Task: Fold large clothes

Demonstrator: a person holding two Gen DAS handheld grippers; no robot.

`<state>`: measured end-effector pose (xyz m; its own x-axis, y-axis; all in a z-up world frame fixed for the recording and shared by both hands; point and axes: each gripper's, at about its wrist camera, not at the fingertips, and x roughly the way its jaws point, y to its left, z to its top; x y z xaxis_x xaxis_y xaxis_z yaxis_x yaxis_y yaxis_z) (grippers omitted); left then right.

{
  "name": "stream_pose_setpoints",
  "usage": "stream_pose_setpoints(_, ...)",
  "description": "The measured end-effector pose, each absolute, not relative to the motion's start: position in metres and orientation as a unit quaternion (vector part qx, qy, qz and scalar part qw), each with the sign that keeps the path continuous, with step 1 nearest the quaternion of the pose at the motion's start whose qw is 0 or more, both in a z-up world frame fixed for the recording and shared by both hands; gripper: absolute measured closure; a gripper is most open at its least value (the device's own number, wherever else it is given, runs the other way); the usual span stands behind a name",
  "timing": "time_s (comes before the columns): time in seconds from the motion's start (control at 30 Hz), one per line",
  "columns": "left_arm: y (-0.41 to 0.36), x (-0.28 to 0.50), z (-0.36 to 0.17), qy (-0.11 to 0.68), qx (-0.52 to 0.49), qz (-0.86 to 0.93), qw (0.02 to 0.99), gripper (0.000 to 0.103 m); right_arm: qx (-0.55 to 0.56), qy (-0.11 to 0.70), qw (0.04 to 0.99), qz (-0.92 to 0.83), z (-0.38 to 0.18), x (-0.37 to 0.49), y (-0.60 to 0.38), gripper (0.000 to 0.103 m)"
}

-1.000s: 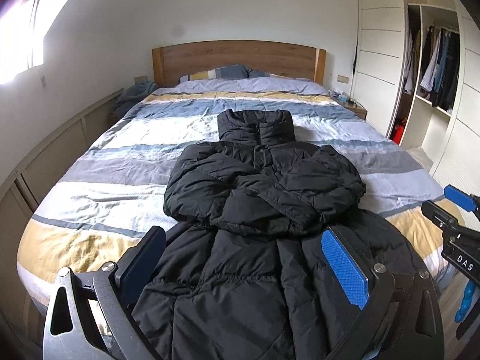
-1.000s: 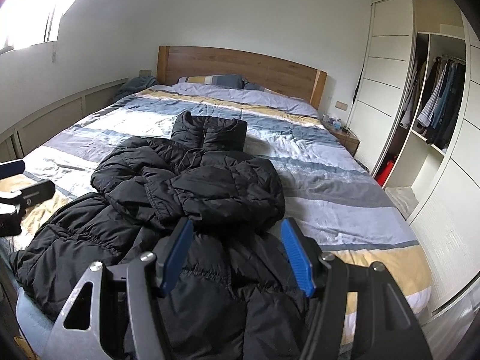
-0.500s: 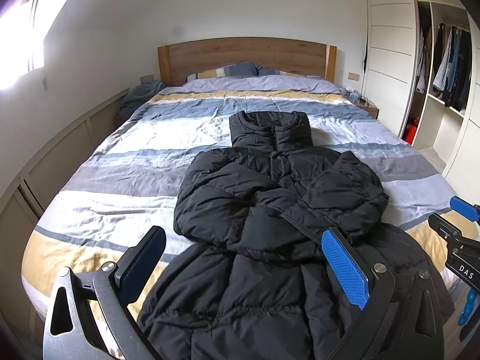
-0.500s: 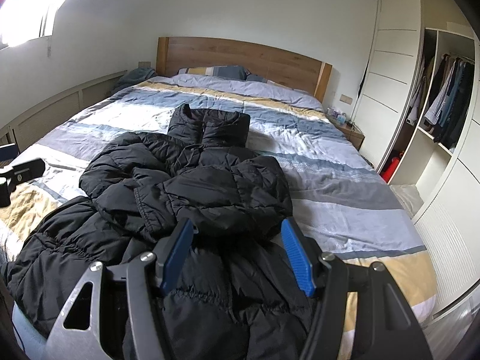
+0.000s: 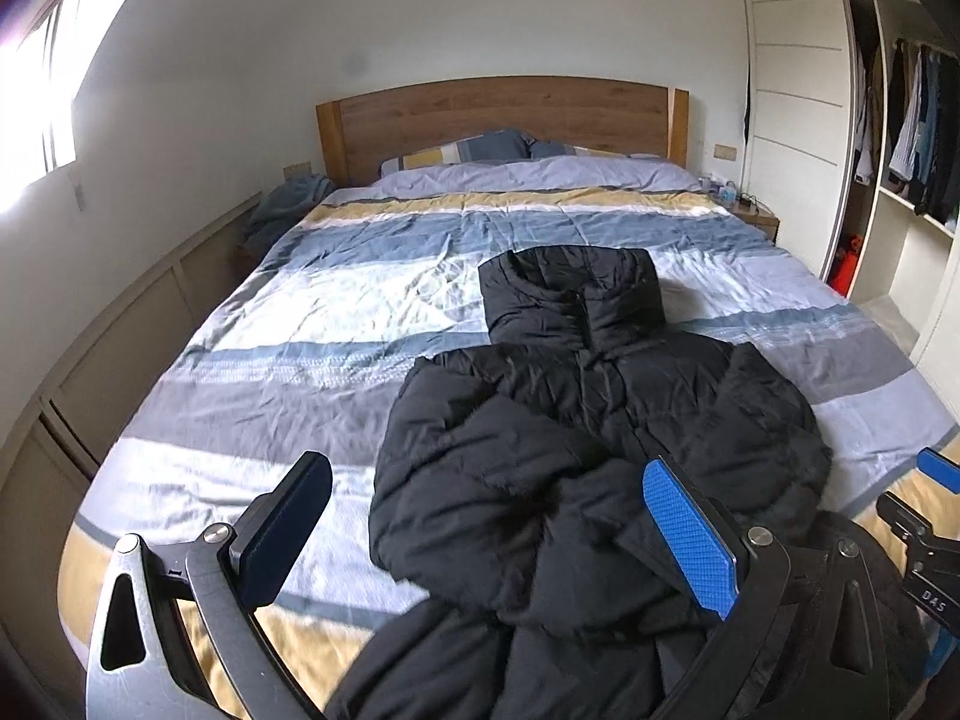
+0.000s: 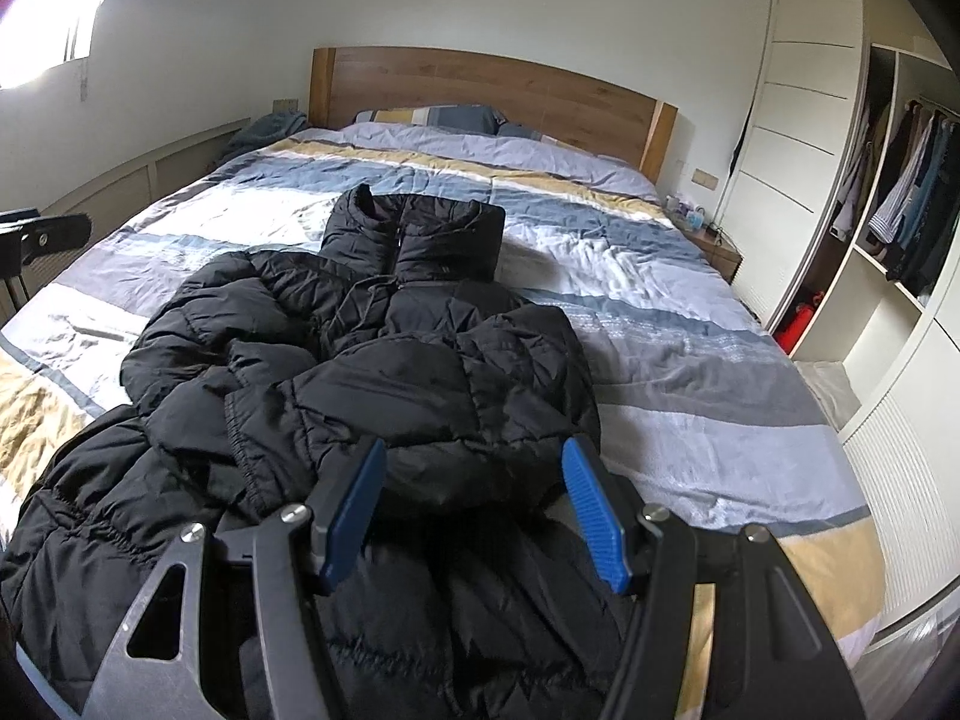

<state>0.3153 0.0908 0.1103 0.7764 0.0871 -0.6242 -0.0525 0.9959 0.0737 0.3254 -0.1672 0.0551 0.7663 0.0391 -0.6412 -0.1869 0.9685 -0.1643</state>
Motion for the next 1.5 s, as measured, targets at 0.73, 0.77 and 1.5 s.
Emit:
stream_pose_setpoints(0.73, 0.16, 0.607, 0.038, 0.449, -0.05, 0.021, 0.892, 0.007, 0.038, 0.402, 0.898, 0.173, 0.038, 0.632, -0.198, 0.043)
stream_pose_setpoints(0.77, 0.163, 0.621, 0.032, 0.454, -0.051, 0.024, 0.889, 0.008, 0.044, 0.406, 0.896, 0.175, 0.033, 0.646, -0.198, 0.043)
stream_pose_setpoints(1.5, 0.189, 0.788, -0.065, 0.454, -0.205, -0.006, 0.867, 0.02, 0.191, 0.432, 0.865, 0.168, -0.068, 0.867, -0.185, 0.043)
